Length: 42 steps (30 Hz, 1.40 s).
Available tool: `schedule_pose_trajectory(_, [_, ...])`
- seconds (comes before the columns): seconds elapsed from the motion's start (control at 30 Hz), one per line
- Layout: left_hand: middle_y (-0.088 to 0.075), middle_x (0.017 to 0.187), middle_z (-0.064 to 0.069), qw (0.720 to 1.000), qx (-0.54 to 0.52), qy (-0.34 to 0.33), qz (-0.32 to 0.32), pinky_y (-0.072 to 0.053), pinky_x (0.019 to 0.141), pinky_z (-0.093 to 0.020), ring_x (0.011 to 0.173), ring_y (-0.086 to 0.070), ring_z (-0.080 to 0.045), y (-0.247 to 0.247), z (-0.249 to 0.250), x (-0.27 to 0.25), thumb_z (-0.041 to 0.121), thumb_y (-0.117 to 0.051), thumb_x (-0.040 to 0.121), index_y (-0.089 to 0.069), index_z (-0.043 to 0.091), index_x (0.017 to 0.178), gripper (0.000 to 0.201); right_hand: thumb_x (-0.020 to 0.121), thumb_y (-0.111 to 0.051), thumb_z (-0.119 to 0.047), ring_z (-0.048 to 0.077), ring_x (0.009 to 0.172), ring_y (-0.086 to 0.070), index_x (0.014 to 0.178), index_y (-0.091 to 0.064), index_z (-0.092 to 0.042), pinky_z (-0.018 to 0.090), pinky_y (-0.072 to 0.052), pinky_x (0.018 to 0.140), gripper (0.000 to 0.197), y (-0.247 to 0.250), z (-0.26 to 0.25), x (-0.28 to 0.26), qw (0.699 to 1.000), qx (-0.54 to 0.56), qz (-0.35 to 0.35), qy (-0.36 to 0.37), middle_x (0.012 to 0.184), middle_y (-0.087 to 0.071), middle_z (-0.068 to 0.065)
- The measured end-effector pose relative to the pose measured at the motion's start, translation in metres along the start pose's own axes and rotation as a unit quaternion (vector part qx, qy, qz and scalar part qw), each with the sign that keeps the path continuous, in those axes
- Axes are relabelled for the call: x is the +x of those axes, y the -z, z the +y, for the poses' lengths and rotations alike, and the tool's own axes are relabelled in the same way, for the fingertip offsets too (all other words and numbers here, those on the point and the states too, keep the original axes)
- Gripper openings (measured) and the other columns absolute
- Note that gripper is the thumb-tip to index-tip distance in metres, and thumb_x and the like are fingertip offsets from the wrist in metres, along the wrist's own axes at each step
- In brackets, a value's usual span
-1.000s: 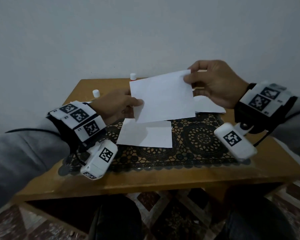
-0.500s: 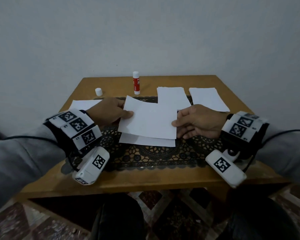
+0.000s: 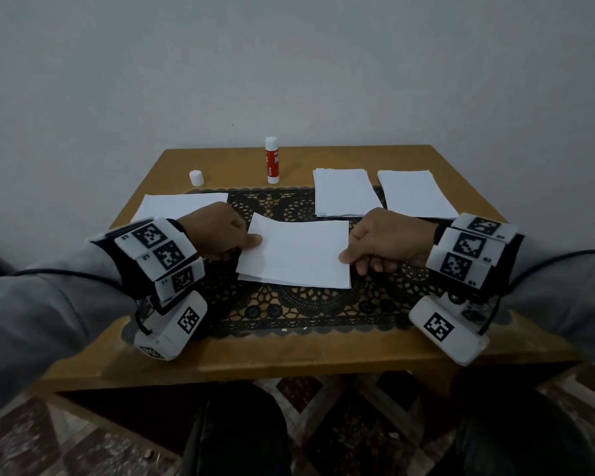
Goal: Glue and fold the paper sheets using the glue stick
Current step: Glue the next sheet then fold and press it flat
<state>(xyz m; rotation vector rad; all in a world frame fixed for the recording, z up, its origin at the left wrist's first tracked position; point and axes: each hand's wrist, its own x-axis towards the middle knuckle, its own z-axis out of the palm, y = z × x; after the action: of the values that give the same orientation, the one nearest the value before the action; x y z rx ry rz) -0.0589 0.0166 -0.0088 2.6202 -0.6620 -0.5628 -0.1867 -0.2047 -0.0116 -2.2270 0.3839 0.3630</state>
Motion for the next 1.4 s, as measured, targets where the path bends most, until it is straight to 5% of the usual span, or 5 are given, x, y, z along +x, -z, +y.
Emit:
schedule_pose_trajectory(1.0, [-0.055,0.061,0.001,0.997,0.074,-0.021,0.026,-0.035,0.053,-0.022,0.056,-0.047,-0.011,-0.011,0.000,0.009,0.035,-0.072,0.082,-0.054,0.015,0.059,0.035,0.083,-0.073,-0.020,0.012,0.042,-0.052,0.066,-0.060,-0.006,0.024,-0.045,0.050,0.026,-0.010,-0.003,0.003,0.984,-0.167,0.053,0.033,0.061,-0.067,0.007])
schedule_pose_trajectory(1.13, [-0.054,0.089,0.000,0.989,0.131,-0.035,0.053,-0.038,0.061,-0.026,0.077,-0.050,-0.014,-0.012,0.004,0.004,0.040,-0.071,0.082,-0.048,0.015,0.094,0.036,0.084,-0.066,-0.020,0.022,0.077,-0.061,0.090,-0.062,-0.002,0.033,-0.049,0.066,0.019,-0.022,-0.012,-0.002,0.932,-0.331,0.121,0.086,0.088,-0.067,0.012])
schedule_pose_trajectory(1.23, [-0.047,0.119,-0.003,0.978,0.174,-0.113,0.032,-0.044,0.087,-0.034,0.106,-0.047,-0.021,-0.014,0.004,0.000,0.047,-0.068,0.081,-0.039,0.025,0.128,0.059,0.088,-0.056,-0.015,0.027,0.101,-0.052,0.111,-0.054,-0.010,0.037,-0.047,0.078,0.023,-0.032,-0.015,-0.008,0.897,-0.405,0.120,0.135,0.111,-0.056,0.010])
schedule_pose_trajectory(1.3, [-0.031,0.142,-0.007,0.957,0.248,-0.150,-0.010,-0.034,0.106,-0.046,0.129,-0.031,-0.028,-0.015,0.003,-0.004,0.055,-0.061,0.083,-0.028,0.038,0.144,0.071,0.092,-0.050,-0.016,0.030,0.122,-0.042,0.132,-0.046,-0.010,0.042,-0.042,0.098,0.040,-0.037,-0.019,-0.012,0.881,-0.447,0.052,0.147,0.133,-0.047,0.013])
schedule_pose_trajectory(1.4, [-0.002,0.160,-0.007,0.939,0.308,-0.125,-0.093,-0.016,0.115,-0.054,0.145,-0.004,-0.033,-0.015,0.002,-0.004,0.059,-0.045,0.089,-0.007,0.043,0.149,0.073,0.103,-0.033,-0.033,0.027,0.149,-0.004,0.154,-0.011,-0.009,0.042,-0.014,0.121,0.060,-0.045,-0.025,-0.021,0.873,-0.455,-0.100,0.147,0.162,-0.004,0.008])
